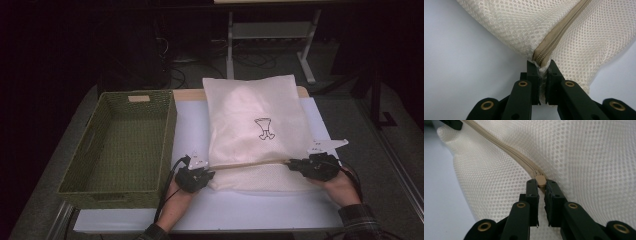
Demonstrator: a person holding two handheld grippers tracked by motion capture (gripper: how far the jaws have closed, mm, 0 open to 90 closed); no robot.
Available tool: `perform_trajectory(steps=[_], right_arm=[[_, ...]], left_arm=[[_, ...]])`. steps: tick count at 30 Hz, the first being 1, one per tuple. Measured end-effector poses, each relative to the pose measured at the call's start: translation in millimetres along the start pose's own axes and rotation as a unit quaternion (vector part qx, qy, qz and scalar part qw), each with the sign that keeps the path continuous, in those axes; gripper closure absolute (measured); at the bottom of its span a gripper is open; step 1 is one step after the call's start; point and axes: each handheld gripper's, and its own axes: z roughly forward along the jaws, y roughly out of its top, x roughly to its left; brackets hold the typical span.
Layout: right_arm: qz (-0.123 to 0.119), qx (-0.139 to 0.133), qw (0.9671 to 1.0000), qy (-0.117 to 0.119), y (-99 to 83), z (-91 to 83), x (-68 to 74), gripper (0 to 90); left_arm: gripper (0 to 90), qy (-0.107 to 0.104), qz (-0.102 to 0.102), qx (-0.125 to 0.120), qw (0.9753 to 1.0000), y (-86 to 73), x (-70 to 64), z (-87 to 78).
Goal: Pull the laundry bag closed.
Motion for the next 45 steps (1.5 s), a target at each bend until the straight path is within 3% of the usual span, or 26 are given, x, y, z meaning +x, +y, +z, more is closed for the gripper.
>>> perform_trajectory(steps=[18, 31, 39, 40, 41, 43, 45], right_arm=[[0.04, -0.014, 0.9987, -0.029, -22.8, -24.4, -17.5, 81.6], [0.059, -0.019, 0.9963, -0.06, -36.1, -44.4, -26.9, 81.4], [0.082, -0.017, 0.9923, -0.091, -52.8, -59.6, -38.0, 81.5], [0.085, -0.015, 0.9913, -0.099, -55.6, -61.7, -40.5, 87.1], [0.09, -0.016, 0.9898, -0.11, -59.1, -64.2, -43.4, 86.9], [0.107, -0.034, 0.9895, -0.092, -64.1, -69.2, -48.9, 86.9], [0.102, -0.042, 0.9895, -0.093, -59.7, -70.1, -45.8, 87.2]], left_arm=[[83.9, -0.004, -0.015, -0.006, 0.9999, 4.4, -0.4, -3.5], [83.9, -0.004, -0.014, -0.01, 0.9999, 7.4, -2.2, -6.6], [84.0, 0.0, -0.017, -0.007, 0.9998, 8.3, -0.1, -6.9], [84.1, 0.002, -0.019, -0.006, 0.9998, 8.0, 0.6, -7.1], [84.1, -0.002, -0.022, -0.006, 0.9997, 7.9, 2.1, -7.4], [84.0, 0.002, -0.019, -0.005, 0.9998, 8.5, 1.3, -7.1], [84.0, 0.007, -0.016, -0.002, 0.9999, 8.7, 0.3, -6.4]])
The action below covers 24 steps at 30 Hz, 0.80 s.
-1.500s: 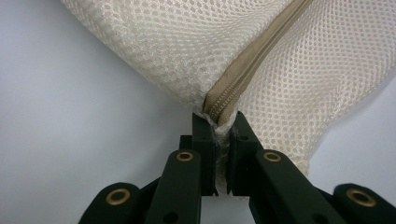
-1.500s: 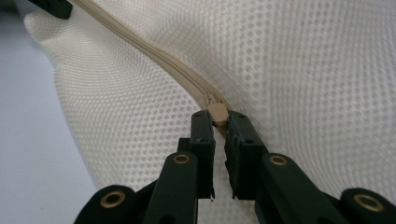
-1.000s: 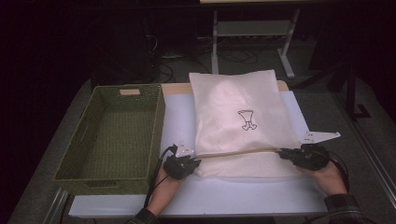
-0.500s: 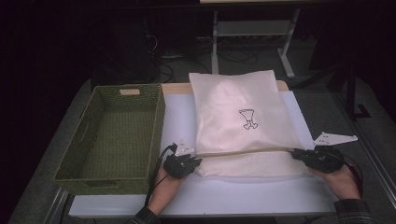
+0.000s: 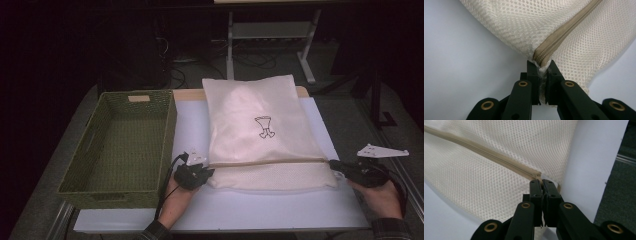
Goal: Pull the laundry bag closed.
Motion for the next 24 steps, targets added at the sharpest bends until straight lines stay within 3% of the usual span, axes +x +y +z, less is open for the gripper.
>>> perform_trajectory(steps=[5, 8, 14, 17, 24], right_arm=[[-0.008, 0.003, 1.0, 0.002, 0.8, 0.6, 1.6, 84.8], [-0.008, -0.007, 0.9999, 0.006, 3.7, 2.0, 4.7, 66.4], [-0.015, -0.002, 0.9997, 0.019, 7.0, 9.6, 12.8, 44.3], [-0.019, -0.003, 0.9994, 0.029, 10.4, 12.8, 19.6, 34.2], [-0.053, -0.006, 0.9974, 0.049, 20.5, 23.9, 48.1, 22.1]], left_arm=[[79.5, -0.01, -0.001, -0.003, 0.9999, -1.2, -1.1, 0.4], [63.6, -0.017, -0.003, -0.006, 0.9998, -1.2, -2.0, -0.1], [27.9, -0.022, -0.003, -0.025, 0.9994, 1.6, 0.3, -9.9], [15.2, -0.036, -0.003, -0.034, 0.9988, 3.1, 1.0, -12.9], [13.3, -0.049, 0.021, -0.037, 0.9979, 4.2, -8.3, -19.2]])
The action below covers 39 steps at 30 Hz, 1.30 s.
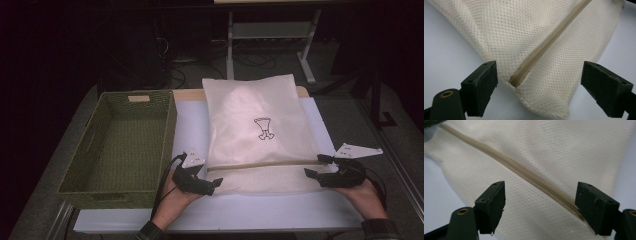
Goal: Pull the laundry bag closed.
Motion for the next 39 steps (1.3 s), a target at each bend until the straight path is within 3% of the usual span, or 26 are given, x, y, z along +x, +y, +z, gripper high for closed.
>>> perform_trajectory(steps=[5, 11, 18, 25, 33, 39], right_arm=[[-0.028, -0.003, 0.9995, 0.012, 6.1, 10.2, 21.0, 18.4], [-0.044, -0.01, 0.9983, 0.035, 9.0, 18.1, 42.8, 15.9], [-0.07, 0.01, 0.9958, 0.059, 7.3, 33.3, 71.0, 13.3], [-0.087, 0.024, 0.9933, 0.072, 3.2, 46.0, 92.9, 6.7], [-0.107, 0.035, 0.9891, 0.094, 2.0, 55.7, 106.0, 3.1], [-0.109, 0.034, 0.9887, 0.097, 1.3, 56.2, 106.6, 3.0]], left_arm=[[13.3, -0.014, 0.007, 0.007, 0.9998, -2.7, -7.8, -2.8], [13.2, -0.03, 0.011, 0.014, 0.9994, -11.3, -16.5, -3.8], [13.1, -0.041, 0.018, 0.015, 0.9989, -23.9, -25.6, -9.8], [12.0, -0.037, 0.019, 0.017, 0.999, -39.7, -36.4, -14.5], [12.1, -0.04, 0.026, 0.017, 0.9987, -41.4, -38.2, -15.5], [12.1, -0.04, 0.028, 0.017, 0.9987, -40.5, -37.7, -15.3]])
